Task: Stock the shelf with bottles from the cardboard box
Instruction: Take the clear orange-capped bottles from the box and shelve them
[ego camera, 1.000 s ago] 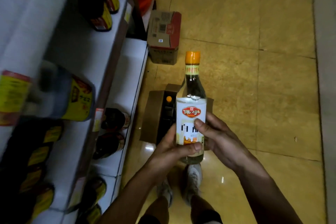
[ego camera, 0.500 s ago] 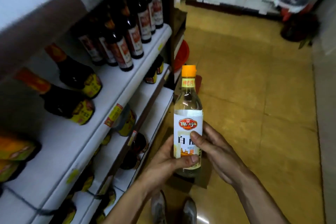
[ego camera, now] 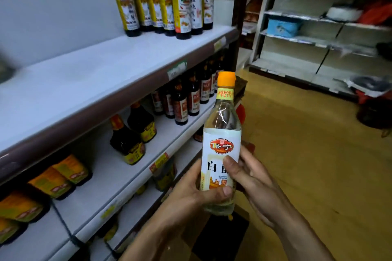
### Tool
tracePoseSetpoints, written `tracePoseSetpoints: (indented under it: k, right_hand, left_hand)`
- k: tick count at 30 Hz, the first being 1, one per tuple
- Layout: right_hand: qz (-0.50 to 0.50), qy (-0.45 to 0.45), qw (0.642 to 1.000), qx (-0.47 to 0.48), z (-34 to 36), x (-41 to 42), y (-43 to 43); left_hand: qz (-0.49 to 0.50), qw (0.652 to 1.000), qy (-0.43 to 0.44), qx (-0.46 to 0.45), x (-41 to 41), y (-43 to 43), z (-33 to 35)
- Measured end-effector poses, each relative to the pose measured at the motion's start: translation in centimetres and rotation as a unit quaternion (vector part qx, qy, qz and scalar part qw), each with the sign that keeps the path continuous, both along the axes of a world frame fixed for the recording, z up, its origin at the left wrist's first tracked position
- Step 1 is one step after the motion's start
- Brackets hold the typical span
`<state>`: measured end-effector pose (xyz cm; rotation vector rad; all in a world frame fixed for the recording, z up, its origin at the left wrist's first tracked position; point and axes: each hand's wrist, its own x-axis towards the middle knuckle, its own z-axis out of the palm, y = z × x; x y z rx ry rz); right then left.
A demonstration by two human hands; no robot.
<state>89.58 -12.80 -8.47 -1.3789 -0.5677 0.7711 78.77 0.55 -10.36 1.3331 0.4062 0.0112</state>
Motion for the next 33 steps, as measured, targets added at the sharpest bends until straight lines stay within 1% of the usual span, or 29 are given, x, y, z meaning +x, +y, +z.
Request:
tracePoseSetpoints:
  k: [6,11,19,27,33]
  right_hand:
    - [0.04,-0.033,0.998,0.031,3.2,0.0,2.2]
    - [0.067,-0.068,0.994,0.054,5.8,-0.2,5.7]
    - [0.109,-0.096,0.985,0.088,9.2,-2.3,13.2]
    - [0.146,-0.137,0.973,0.114,11.7,-5.1,21.2]
    - [0.17,-0.135,0.967,0.133,12.9,-6.3,25.5]
  left_hand:
    - [0.05,0.997,-0.047,0.045,-0.7,1.5,3.3]
    - [0.087,0.991,-0.075,0.073,-1.7,4.2,5.9]
    - [0.125,0.982,-0.102,0.103,-4.6,10.9,9.1]
    - [0.173,0.969,-0.102,0.144,-8.1,18.0,11.7]
    - [0.217,0.959,-0.112,0.144,-9.7,21.0,12.8]
